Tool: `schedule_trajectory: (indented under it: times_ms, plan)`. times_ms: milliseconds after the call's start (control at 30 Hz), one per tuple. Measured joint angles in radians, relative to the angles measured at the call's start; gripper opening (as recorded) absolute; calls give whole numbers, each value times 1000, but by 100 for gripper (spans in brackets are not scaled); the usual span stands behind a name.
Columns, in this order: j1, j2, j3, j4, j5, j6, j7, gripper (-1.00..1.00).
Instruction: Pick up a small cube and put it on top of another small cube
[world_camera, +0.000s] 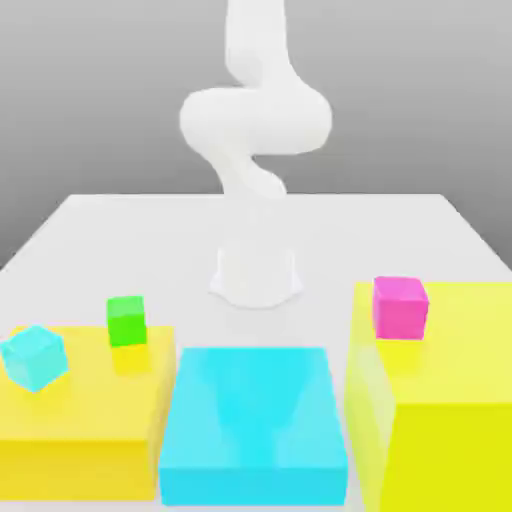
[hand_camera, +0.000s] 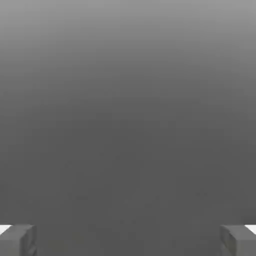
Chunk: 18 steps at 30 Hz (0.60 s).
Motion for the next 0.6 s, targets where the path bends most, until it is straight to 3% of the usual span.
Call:
schedule_trajectory:
  times_ms: [200,600]
  plan:
    - [46,183,173,-27,-13,-16,98,0]
    - [196,556,441,-82,113,-38,373,0]
